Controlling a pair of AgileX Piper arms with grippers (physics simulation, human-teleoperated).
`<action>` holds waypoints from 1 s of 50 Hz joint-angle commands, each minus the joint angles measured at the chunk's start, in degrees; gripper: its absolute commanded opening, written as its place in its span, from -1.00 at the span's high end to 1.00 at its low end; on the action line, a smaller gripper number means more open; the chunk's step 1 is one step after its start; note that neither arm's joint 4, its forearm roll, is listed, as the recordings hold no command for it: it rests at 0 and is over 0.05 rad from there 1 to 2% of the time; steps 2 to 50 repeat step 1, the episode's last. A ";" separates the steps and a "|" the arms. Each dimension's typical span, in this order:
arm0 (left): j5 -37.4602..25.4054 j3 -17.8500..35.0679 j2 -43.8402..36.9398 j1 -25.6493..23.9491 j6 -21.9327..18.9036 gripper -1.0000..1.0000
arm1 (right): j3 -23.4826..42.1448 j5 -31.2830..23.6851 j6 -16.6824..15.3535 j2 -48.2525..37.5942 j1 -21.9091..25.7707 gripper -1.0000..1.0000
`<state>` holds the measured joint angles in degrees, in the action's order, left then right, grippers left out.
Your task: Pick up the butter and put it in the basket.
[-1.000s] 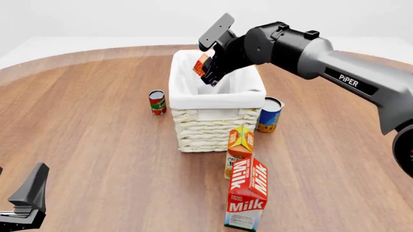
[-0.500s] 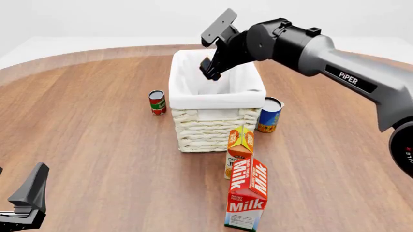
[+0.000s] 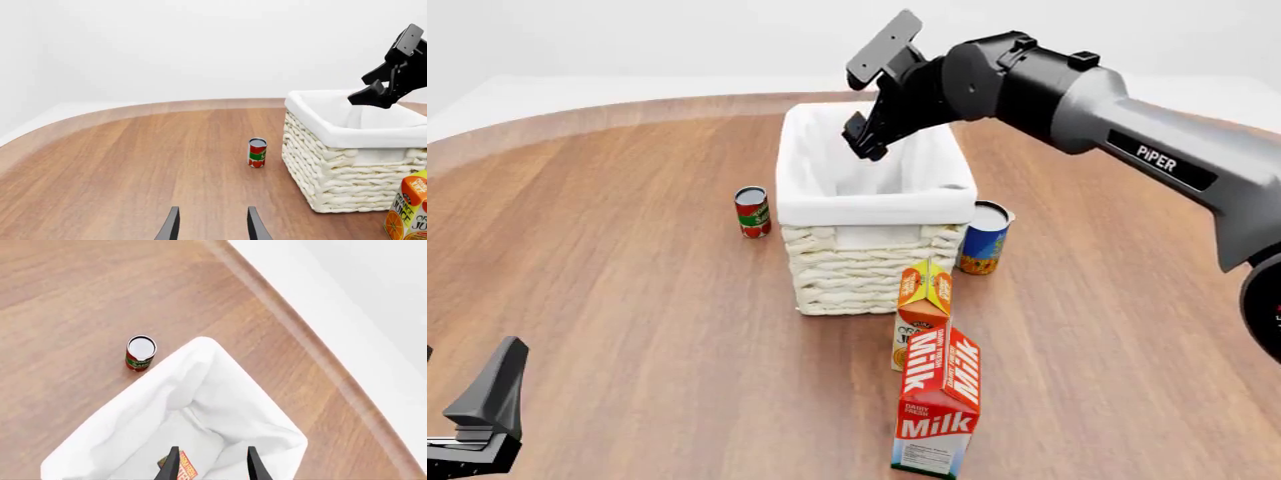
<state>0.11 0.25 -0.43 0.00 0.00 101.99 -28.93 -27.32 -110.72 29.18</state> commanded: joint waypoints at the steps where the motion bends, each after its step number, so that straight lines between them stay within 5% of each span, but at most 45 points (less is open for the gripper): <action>1: 0.00 0.00 0.00 0.00 0.00 -1.00 | -0.73 0.23 0.06 0.76 -0.12 -1.00; 50: 0.00 0.00 0.00 0.00 0.00 -1.00 | -0.73 0.23 0.06 0.76 -0.12 -1.00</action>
